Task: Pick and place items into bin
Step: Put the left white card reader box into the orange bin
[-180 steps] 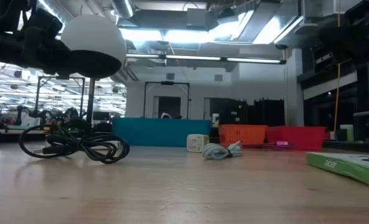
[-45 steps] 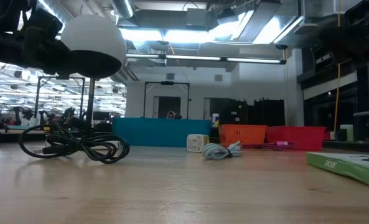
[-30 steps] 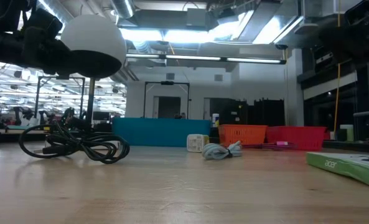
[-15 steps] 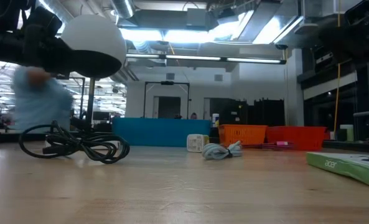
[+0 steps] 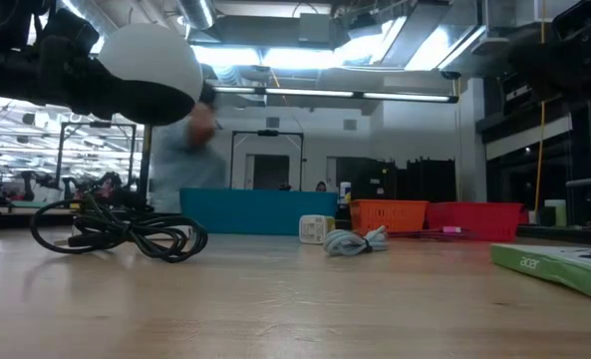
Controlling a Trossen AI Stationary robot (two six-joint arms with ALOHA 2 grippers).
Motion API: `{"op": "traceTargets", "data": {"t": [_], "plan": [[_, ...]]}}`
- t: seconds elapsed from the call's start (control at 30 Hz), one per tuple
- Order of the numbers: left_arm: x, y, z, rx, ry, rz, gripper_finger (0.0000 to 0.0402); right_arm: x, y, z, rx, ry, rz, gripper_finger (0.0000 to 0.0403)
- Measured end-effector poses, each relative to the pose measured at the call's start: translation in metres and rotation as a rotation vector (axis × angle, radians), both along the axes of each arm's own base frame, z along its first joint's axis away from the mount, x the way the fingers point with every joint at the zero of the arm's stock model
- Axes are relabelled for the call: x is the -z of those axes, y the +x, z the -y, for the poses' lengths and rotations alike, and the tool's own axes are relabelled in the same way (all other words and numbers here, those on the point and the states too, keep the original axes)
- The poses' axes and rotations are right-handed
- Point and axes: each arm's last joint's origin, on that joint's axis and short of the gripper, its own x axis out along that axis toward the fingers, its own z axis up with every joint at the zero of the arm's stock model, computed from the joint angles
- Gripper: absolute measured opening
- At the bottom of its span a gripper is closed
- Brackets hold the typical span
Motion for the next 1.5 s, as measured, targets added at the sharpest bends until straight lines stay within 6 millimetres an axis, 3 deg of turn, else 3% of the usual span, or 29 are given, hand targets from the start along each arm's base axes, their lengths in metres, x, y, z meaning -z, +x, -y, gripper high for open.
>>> {"op": "traceTargets", "data": {"t": [0.53,1.03,1.37,1.5], "plan": [[-0.002,0.0,0.0,0.014,-0.115,0.054,0.0006,0.0,0.0,0.0,-0.002,0.049,-0.011,0.0],[0.005,0.001,0.005,0.189,-0.073,-0.038,0.0006,0.003,0.0,0.0,-0.008,0.118,-0.055,0.0],[0.01,0.002,0.004,0.143,-0.178,-0.061,0.0002,0.007,0.001,0.003,0.099,0.122,-0.093,0.0],[0.002,0.002,0.004,0.144,-0.185,-0.039,0.0002,0.004,0.0,0.003,0.1,0.131,-0.102,0.0]]}}
